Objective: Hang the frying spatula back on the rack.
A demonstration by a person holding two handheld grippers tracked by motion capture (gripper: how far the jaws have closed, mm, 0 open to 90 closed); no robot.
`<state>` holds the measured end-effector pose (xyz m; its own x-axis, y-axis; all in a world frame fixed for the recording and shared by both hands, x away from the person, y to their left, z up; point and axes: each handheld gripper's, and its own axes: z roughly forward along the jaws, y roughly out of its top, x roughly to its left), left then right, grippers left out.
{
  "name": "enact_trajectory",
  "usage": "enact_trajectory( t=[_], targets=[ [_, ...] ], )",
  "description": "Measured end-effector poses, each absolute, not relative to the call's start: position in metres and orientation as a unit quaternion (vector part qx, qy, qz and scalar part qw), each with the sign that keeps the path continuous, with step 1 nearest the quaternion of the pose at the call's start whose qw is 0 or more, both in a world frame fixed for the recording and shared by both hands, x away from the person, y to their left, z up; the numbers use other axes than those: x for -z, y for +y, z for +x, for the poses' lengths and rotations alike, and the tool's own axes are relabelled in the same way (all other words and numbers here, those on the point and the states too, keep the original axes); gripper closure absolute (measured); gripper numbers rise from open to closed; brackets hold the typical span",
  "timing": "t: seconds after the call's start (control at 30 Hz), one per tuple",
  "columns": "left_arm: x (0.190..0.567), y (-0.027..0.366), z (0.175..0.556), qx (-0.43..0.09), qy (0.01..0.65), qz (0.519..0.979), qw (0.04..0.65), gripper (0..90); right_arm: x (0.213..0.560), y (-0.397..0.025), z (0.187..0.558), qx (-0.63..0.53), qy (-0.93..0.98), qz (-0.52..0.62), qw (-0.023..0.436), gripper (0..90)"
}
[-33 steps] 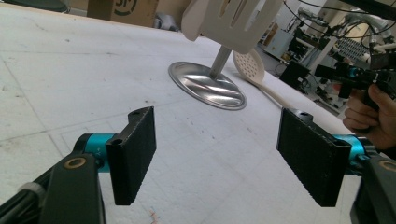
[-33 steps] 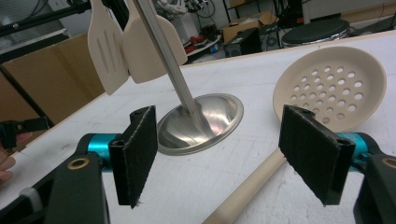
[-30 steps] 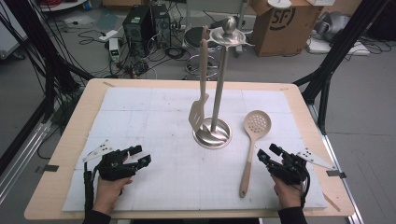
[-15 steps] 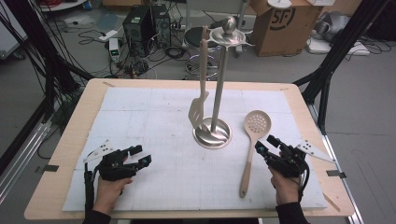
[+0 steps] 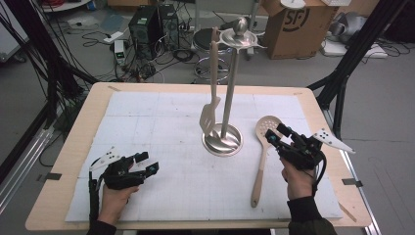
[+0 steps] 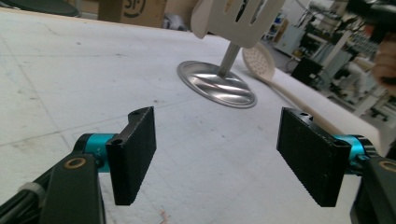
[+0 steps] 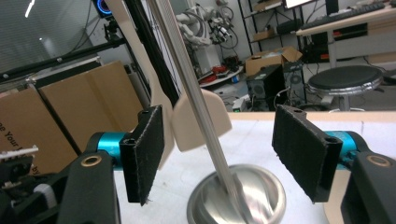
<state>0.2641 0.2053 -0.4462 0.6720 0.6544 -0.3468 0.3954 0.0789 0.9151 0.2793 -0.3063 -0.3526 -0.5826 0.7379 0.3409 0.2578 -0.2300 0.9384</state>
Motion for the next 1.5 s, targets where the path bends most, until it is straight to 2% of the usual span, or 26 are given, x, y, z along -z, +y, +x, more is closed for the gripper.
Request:
enact_trajectory(
  t=[0.53,0.73,1.03,1.17,1.27,1.5],
  targets=[
    [0.445,0.199,0.264,-0.128,0.384,0.688,0.602,29.0,0.297,-0.292,0.311,-0.692,0.578,0.397,0.171,34.4],
    [0.445,0.199,0.264,-0.128,0.382,0.686,0.606,29.0,0.274,-0.284,0.323,-0.715,0.566,0.379,0.161,43.0],
    [0.445,0.199,0.264,-0.128,0.384,0.689,0.601,29.0,0.250,-0.273,0.344,-0.728,0.555,0.377,0.142,61.5],
    [0.446,0.199,0.266,-0.128,0.392,0.690,0.595,29.0,0.242,-0.272,0.353,-0.733,0.547,0.380,0.139,77.0],
    [0.446,0.200,0.266,-0.128,0.394,0.691,0.593,29.1,0.239,-0.271,0.360,-0.739,0.542,0.379,0.132,83.7],
    [0.449,0.200,0.269,-0.117,0.411,0.696,0.577,29.1,0.230,-0.268,0.369,-0.738,0.539,0.381,0.135,89.8]
  ],
)
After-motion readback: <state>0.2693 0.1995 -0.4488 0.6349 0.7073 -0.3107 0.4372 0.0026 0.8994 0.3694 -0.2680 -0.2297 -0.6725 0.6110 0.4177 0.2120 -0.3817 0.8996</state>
